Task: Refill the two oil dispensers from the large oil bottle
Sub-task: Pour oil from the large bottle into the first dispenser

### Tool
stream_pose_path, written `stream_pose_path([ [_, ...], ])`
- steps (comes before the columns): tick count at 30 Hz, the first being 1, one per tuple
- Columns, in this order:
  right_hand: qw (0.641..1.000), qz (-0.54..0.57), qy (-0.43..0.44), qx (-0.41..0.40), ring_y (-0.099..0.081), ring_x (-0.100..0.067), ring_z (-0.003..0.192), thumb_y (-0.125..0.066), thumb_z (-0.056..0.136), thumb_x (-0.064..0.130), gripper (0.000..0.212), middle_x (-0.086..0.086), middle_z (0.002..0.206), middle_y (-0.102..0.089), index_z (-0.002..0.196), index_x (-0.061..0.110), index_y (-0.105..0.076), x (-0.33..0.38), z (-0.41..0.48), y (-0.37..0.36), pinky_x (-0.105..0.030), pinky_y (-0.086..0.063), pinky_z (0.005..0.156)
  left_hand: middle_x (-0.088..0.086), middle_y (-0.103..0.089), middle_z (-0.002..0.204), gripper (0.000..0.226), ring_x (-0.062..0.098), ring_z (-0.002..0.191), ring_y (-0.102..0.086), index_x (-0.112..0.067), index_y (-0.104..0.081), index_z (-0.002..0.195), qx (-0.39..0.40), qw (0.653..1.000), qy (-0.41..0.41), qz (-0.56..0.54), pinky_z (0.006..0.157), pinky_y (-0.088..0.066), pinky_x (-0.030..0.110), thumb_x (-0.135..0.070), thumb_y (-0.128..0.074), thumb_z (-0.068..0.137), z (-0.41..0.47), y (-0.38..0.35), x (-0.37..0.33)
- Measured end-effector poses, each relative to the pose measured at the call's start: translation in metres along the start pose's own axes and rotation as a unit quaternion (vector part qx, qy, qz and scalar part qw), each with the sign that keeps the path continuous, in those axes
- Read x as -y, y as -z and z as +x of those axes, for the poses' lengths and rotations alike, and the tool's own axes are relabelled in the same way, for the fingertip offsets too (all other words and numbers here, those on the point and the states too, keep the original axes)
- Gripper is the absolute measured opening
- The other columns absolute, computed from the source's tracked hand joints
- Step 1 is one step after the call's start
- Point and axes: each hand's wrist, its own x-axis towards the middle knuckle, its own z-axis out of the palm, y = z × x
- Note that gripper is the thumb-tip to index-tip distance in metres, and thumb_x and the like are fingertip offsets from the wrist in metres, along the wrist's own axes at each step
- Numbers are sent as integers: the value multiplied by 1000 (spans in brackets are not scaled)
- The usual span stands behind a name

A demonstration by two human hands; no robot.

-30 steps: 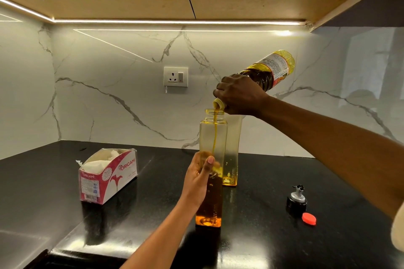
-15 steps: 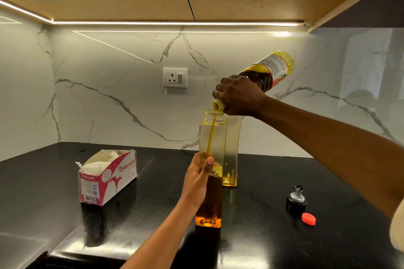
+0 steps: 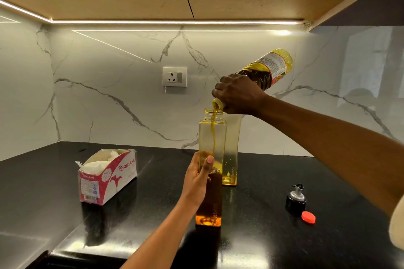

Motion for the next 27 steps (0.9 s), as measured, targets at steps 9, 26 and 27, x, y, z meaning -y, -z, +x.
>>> stream_pose_path([
  [9, 1000, -7, 7, 10, -60, -26, 92, -44, 94, 39, 38, -10, 96, -66, 103, 6, -62, -2, 1, -1, -39, -47, 79, 0, -67, 91, 75, 24, 86, -65, -29, -57, 110, 15, 999, 8, -31, 85, -54, 45, -84, -62, 58, 0, 3, 5],
  [26, 1000, -5, 8, 0, -62, -28, 84, -48, 93, 37, 36, -12, 90, -67, 97, 4, -64, -2, 1, -2, -38, -49, 74, -1, -68, 96, 80, 20, 88, -67, -23, -54, 116, 26, 999, 18, -44, 76, -56, 30, -79, -66, 60, 0, 5, 9],
  [27, 1000, -4, 8, -1, -62, -29, 84, -48, 93, 36, 36, -12, 89, -67, 96, 4, -64, -1, 1, -2, -38, -49, 73, -2, -68, 95, 81, 20, 87, -67, -23, -54, 116, 27, 998, 19, -48, 74, -56, 30, -79, -67, 59, 0, 5, 9],
])
